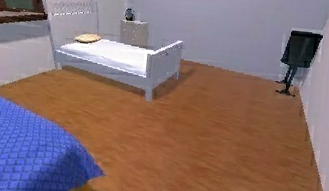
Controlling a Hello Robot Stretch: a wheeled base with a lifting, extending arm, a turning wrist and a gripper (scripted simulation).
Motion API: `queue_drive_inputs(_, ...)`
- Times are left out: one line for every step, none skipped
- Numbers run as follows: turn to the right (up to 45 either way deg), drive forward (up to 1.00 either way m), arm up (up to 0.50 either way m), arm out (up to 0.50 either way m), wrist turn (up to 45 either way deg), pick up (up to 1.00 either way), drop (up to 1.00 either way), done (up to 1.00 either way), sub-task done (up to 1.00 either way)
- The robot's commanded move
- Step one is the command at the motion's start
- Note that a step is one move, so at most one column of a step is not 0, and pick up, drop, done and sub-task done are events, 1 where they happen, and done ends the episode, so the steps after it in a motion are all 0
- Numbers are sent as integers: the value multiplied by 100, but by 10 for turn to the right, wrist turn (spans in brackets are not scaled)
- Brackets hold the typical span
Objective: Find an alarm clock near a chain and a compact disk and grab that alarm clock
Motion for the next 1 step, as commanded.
queue_drive_inputs(150,0,0,0,0,0,0,0,0)
